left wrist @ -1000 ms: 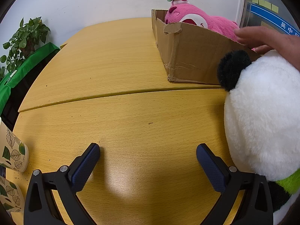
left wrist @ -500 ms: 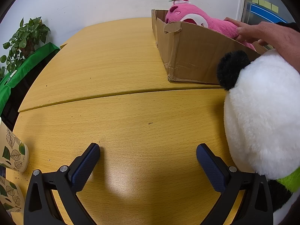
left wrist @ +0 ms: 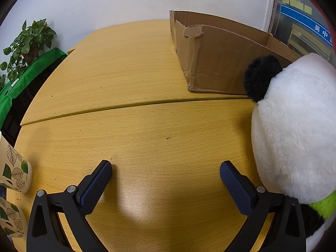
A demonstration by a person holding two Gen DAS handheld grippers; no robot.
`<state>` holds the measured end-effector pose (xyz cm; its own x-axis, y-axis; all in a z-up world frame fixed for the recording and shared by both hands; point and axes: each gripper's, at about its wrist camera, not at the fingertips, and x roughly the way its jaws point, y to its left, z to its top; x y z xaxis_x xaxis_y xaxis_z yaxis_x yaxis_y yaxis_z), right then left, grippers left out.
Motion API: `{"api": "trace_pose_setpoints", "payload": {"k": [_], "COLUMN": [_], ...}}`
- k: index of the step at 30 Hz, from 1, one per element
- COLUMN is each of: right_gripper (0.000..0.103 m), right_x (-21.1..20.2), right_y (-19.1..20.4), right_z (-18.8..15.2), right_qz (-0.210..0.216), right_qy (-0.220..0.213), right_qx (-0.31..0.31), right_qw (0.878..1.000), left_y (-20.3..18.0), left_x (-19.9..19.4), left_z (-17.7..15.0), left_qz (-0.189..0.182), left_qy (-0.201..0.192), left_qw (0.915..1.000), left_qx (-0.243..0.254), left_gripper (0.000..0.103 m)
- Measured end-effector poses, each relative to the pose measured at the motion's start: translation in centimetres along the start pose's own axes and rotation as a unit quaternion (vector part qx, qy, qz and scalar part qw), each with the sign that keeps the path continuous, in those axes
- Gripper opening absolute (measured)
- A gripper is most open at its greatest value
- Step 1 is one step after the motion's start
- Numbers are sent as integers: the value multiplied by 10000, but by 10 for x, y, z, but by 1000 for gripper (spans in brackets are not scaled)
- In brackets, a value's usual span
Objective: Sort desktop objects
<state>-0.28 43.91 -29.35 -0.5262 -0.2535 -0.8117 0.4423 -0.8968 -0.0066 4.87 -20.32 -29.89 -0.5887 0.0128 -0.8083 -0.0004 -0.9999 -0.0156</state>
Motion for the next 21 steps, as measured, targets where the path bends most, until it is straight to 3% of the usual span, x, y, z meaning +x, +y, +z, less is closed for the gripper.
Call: {"api": "trace_pose_setpoints", "payload": {"k": [21], "right_gripper": [103], "right_x": [-2], "right_y": [1], "right_z": [0], "right_qz": [1], "right_qy": [4], "right_qx": [8], "right_qw": [10000], "left_y": [0], "left_x": [-1], "left_z": [0], "left_qz": [-2], "left_qy": [0], "left_qw": [10000], "left_qx": [-5], "left_gripper": [103]}}
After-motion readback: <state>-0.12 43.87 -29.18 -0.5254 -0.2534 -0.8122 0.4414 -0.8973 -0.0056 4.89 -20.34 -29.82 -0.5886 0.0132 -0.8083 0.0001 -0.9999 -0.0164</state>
